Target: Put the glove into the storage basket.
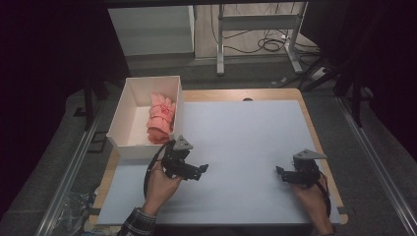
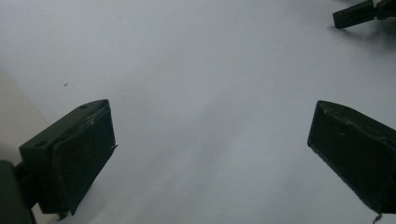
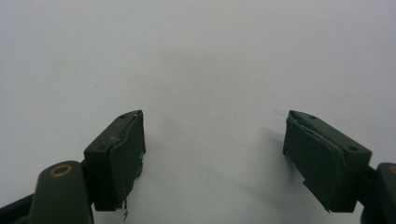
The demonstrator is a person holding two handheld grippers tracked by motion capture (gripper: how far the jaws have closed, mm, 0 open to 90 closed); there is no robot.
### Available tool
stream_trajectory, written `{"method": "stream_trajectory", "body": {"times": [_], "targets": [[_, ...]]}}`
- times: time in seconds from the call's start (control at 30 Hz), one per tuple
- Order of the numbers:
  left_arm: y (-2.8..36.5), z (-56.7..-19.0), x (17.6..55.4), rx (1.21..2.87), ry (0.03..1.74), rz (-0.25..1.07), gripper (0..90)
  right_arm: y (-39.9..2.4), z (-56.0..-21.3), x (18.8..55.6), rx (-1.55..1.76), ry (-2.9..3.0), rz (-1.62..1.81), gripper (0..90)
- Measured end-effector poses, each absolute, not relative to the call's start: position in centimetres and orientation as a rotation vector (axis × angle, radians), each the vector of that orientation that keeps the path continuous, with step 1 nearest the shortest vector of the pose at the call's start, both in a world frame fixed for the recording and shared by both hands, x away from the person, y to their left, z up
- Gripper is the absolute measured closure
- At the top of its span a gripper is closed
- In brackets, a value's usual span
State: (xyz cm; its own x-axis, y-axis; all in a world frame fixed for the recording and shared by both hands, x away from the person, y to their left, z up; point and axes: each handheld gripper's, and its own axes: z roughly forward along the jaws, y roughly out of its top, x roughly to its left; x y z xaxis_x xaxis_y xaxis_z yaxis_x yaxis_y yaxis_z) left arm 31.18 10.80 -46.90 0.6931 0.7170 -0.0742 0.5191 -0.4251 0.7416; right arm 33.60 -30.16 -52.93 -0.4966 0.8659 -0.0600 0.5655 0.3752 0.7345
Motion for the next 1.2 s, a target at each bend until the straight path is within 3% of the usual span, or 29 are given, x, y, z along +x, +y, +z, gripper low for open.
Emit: {"method": "stream_trajectory", "body": {"times": [0.5, 1.2], "targets": [[8.8, -50.3, 31.5, 2.174, 0.921, 0.307, 1.2, -30.2, -52.9, 33.6, 1.238, 2.201, 0.921, 21.2], [9.6, -54.2, 30.9, 2.208, 0.981, 0.270, 1.1, -30.2, -52.9, 33.6, 1.236, 2.202, 0.921, 21.2]]}}
